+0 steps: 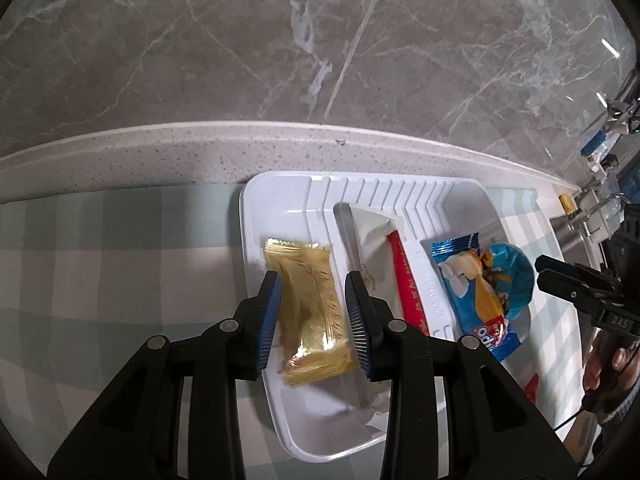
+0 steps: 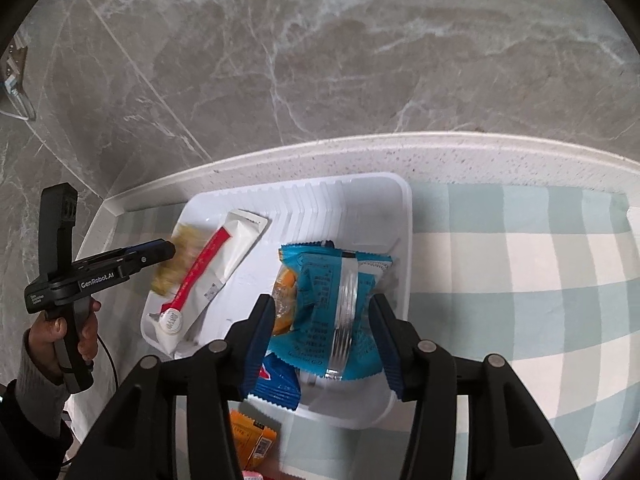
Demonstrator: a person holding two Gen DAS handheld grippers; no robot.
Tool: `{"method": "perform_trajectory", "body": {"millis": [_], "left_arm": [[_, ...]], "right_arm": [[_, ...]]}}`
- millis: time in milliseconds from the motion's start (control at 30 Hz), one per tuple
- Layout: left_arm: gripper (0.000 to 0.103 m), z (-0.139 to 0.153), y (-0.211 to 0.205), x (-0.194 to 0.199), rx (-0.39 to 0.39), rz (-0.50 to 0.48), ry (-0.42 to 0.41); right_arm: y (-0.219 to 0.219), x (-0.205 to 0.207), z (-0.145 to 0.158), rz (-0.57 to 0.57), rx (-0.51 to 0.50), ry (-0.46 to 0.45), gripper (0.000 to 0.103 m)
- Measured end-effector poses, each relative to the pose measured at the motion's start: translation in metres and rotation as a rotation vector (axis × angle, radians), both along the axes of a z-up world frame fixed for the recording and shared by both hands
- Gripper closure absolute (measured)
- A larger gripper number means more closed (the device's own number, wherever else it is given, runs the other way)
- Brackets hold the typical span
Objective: Organize snacks
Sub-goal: 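Carry the gold cake and blue chip bag into the white tray and release, then grasp the black bag with left tool while right tool grasps the red Mylikes bag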
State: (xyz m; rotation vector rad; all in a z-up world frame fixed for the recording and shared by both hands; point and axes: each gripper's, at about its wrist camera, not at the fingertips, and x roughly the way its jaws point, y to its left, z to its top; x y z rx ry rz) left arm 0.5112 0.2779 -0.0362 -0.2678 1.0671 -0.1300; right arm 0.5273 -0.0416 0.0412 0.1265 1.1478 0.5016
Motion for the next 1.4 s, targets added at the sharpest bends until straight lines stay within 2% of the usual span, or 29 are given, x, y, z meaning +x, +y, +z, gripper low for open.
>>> {"method": "perform_trajectory", "body": {"millis": [267, 433, 567, 667, 700, 967, 1067, 1167, 1300, 1400], "left_arm": [[0.072, 0.022, -0.002, -0.02, 0.013, -0.01, -0.037], [0.072, 0.037, -0.01, -0.046, 0.019, -0.033, -0.056], [0.071, 0.046, -0.019, -0.072, 0.016, -0.064, -0.063], [0.068, 0.049, -0.03, -0.095, 0.01, -0.096, -0.061], [0.061, 0.05, -0.035, -0.103, 0.004, -0.107, -0.057], [0.06, 0.04, -0.075, -0.159, -0.042, -0.218, -0.002], [0.06, 0.034, -0.087, -0.18, -0.044, -0.244, 0.024], [0.06, 0.029, -0.094, -0.2, -0.066, -0.257, 0.052], [0.06, 0.023, -0.099, -0.219, -0.086, -0.264, 0.087], [0.059, 0.018, -0.101, -0.233, -0.1, -0.26, 0.11]], "right_arm": [[-0.007, -0.025, 0.02, 0.0, 0.02, -0.02, 0.049], [-0.006, -0.056, 0.033, 0.03, 0.01, -0.038, 0.043], [-0.001, -0.087, 0.037, 0.072, -0.021, -0.04, 0.043], [0.001, -0.11, 0.036, 0.092, -0.051, -0.015, 0.043], [0.001, -0.116, 0.036, 0.098, -0.052, -0.011, 0.043], [0.001, -0.172, 0.037, 0.148, -0.038, 0.022, 0.043], [0.005, -0.195, 0.04, 0.211, -0.032, 0.023, 0.041], [0.014, -0.222, 0.042, 0.321, -0.056, 0.012, 0.04], [0.029, -0.254, 0.042, 0.478, -0.121, -0.012, 0.04], [0.038, -0.268, 0.036, 0.553, -0.195, -0.041, 0.04]]}}
